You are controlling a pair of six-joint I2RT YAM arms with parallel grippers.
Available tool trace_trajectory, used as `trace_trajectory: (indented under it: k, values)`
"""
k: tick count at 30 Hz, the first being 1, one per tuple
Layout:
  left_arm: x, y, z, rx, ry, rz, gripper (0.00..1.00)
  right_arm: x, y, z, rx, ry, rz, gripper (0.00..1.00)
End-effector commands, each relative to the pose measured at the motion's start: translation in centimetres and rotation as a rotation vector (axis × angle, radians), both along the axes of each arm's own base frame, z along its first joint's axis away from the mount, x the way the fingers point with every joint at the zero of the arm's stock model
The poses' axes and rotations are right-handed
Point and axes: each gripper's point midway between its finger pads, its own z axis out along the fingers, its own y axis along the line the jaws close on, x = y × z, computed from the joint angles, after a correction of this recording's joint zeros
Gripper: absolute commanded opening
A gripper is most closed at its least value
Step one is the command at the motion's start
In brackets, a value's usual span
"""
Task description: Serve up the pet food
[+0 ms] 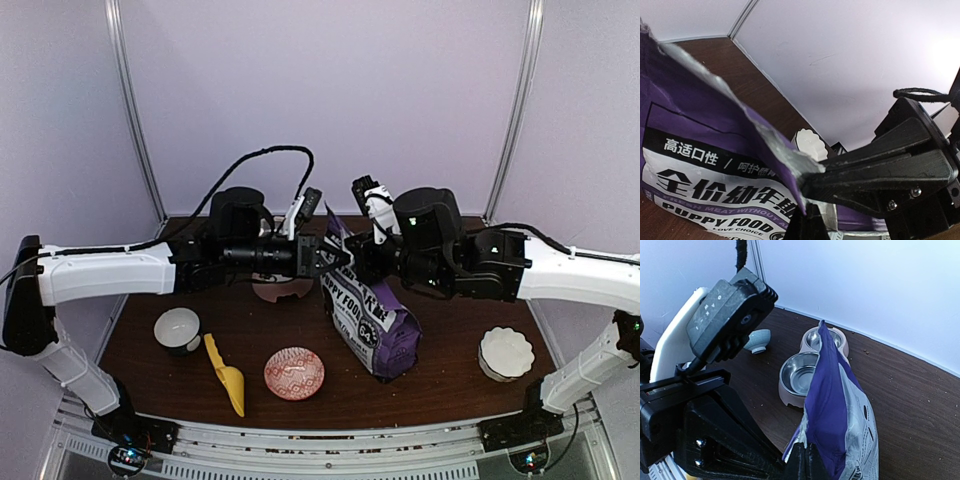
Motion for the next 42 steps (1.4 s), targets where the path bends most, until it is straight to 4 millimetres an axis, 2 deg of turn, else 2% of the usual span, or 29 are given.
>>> trace_trajectory:
  k: [1, 31, 42]
  values:
    - [4.5, 4.3, -4.6, 0.186, 0.032, 0.240, 0.00, 0.2, -3.5, 3.0, 0.000, -0.057, -0.108, 0.00]
    - [4.9, 6.0, -6.0, 0.235, 0.037, 0.319, 0.00, 0.4, -5.3, 3.7, -0.007, -0.074, -0.183, 0.00]
    - [4.9, 6.2, -5.4, 0.223, 0.028, 0.324, 0.00, 0.5, -5.4, 3.6, -0.013, -0.075, -0.190, 0.00]
